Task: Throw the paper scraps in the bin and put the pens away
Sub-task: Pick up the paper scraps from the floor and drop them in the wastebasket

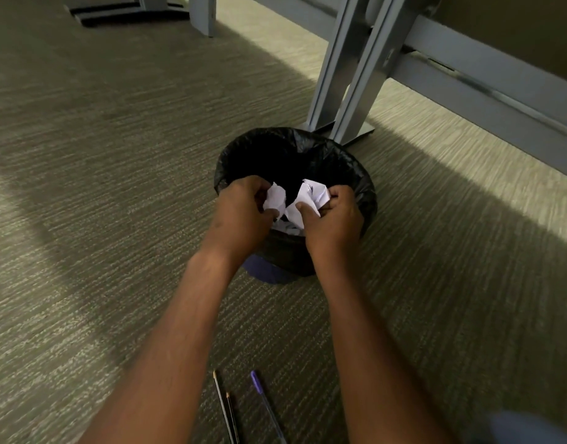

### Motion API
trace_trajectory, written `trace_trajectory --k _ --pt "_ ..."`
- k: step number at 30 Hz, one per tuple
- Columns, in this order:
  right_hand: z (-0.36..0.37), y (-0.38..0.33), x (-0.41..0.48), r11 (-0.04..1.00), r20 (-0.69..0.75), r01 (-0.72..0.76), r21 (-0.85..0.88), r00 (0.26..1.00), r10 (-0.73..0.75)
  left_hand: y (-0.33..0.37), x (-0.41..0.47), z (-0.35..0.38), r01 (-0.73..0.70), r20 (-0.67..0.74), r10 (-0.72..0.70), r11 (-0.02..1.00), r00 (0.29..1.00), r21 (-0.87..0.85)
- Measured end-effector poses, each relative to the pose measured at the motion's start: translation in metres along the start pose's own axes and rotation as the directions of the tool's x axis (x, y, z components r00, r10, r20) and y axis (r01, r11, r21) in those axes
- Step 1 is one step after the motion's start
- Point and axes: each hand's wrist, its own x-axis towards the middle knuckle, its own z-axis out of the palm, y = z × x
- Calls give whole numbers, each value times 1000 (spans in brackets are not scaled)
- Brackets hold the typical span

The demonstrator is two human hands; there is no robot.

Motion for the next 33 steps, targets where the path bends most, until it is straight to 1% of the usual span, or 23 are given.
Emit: trace_trajectory --k 3,5,10,16,23,26,28,30,33 --pt "5 4 -1 1000 69 -23 18 997 21 -3 -1 2 8 33 -6 998 999 -55" --pt "7 4 -3 1000 97 -24 7 995 23 -5 -2 2 -3 40 5 999 999 -47" --pt "6 0 -9 999 36 46 14 998 -46 -6 -3 -1 -31 -7 31 1000 1000 -5" --pt "10 -9 -20 992 -6 116 50 993 -116 -8 -5 -10 4 -91 -4 1000 996 5" --pt "20 -12 -36 981 5 177 83 984 -178 -11 -10 -15 55 -69 -55 998 996 1" --pt "26 -16 -44 967 -4 231 107 973 -232 -12 -11 -18 106 -70 -106 994 992 1" --pt "31 -18 -51 959 0 250 129 968 -253 -15 -13 -20 181 -61 -180 983 982 26" --pt "38 -19 -59 953 15 262 150 964 -267 -18 -17 -21 243 -41 -240 968 970 64" --pt "46 -18 -73 950 45 270 156 959 -280 -24 -21 -23 285 -10 -287 948 958 141"
